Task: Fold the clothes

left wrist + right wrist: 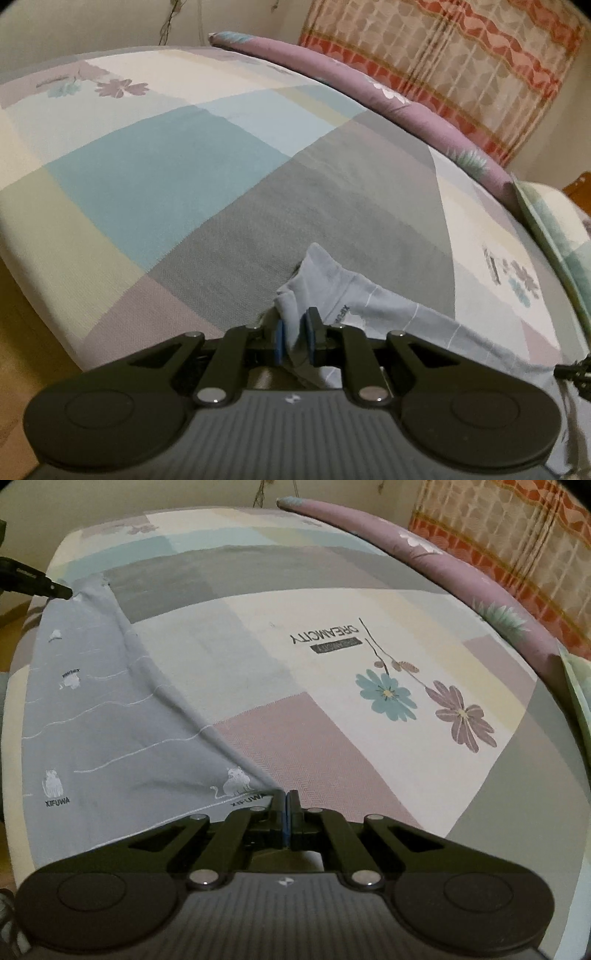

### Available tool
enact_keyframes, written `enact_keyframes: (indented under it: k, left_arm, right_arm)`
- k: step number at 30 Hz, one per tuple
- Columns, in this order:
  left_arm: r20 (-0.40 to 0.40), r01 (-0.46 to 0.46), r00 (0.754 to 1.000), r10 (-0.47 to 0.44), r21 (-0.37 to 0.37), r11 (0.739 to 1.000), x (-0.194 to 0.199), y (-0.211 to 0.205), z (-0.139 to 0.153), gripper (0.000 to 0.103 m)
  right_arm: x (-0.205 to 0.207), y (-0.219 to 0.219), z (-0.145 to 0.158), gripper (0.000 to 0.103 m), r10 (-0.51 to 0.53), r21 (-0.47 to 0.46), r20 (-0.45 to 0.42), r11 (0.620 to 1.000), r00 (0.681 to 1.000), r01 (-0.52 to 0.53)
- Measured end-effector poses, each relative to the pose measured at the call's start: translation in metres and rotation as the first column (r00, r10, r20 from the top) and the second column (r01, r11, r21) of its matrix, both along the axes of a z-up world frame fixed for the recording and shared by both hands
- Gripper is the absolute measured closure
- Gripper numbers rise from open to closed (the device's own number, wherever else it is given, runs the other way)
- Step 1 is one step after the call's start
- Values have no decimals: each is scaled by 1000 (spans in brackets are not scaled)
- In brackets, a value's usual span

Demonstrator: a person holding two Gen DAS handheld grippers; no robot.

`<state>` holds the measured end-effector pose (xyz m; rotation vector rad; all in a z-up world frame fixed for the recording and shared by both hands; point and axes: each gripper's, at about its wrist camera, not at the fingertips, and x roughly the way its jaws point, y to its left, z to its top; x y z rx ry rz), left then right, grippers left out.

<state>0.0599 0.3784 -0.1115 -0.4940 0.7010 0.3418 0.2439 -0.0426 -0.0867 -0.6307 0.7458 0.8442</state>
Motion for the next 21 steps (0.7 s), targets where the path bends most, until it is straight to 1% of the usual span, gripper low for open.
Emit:
enact_keyframes:
  k: [1, 2, 3, 4, 5, 7, 8, 9, 11, 13, 15, 18, 19, 20, 21]
  left_arm:
    - [-14, -1, 1000, 1, 13, 1000, -1, 0, 2, 85]
    - [-28, -1, 1000, 2, 25, 1000, -2, 1, 4, 82]
    - [-38, 1, 999, 1, 47, 999, -5, 0, 8, 81]
    - [-46, 4, 999, 0, 71, 997, -7, -1, 12, 83]
    - [-50, 12, 999, -7, 107, 994, -10, -4, 18, 85]
    - [-43, 45, 998, -38, 183, 982, -13, -14, 32, 84]
    - [-32, 71, 997, -66, 220, 973, -14, -21, 39, 84]
    - [-21, 103, 995, -101, 248, 963, -13, -28, 44, 80]
    - [-14, 180, 983, -185, 312, 933, -4, -47, 50, 75]
    - [-39, 265, 962, -269, 360, 895, 11, -66, 47, 74]
    - [-62, 332, 941, -333, 363, 871, 29, -80, 36, 74]
    - [-82, 408, 911, -404, 331, 851, 48, -91, 20, 73]
    - [-109, 422, 906, -410, 318, 849, 54, -93, 11, 73]
    - [-129, 420, 907, -400, 311, 852, 58, -93, 5, 67]
    - [-113, 410, 912, -395, 312, 857, 56, -91, 2, 66]
  right_arm:
    - [0, 0, 2, 101, -13, -8, 10, 1000, 1000, 14]
    - [0, -1, 5, 100, -34, -11, 24, 999, 999, 34]
    - [-1, -3, 10, 94, -52, -2, 32, 999, 998, 52]
    - [-3, -6, 16, 93, -65, 16, 31, 998, 997, 64]
    - [-6, -9, 22, 91, -72, 36, 24, 997, 997, 71]
    - [-17, -13, 33, 81, -65, 87, -14, 994, 998, 66]
    - [-24, -14, 37, 76, -56, 116, -47, 991, 997, 61]
    - [-31, -13, 38, 72, -45, 142, -83, 988, 996, 57]
    - [-43, -10, 34, 72, -34, 176, -146, 982, 989, 60]
    - [-53, -3, 26, 72, -33, 197, -198, 978, 980, 72]
    - [-62, 5, 17, 72, -22, 203, -219, 977, 975, 68]
    - [-74, 12, 2, 71, -28, 183, -237, 980, 971, 73]
    - [-77, 12, -3, 70, -36, 171, -240, 982, 970, 79]
    - [-81, 9, -6, 69, -41, 172, -239, 982, 970, 84]
    - [-86, 1, -8, 68, -44, 188, -241, 978, 970, 91]
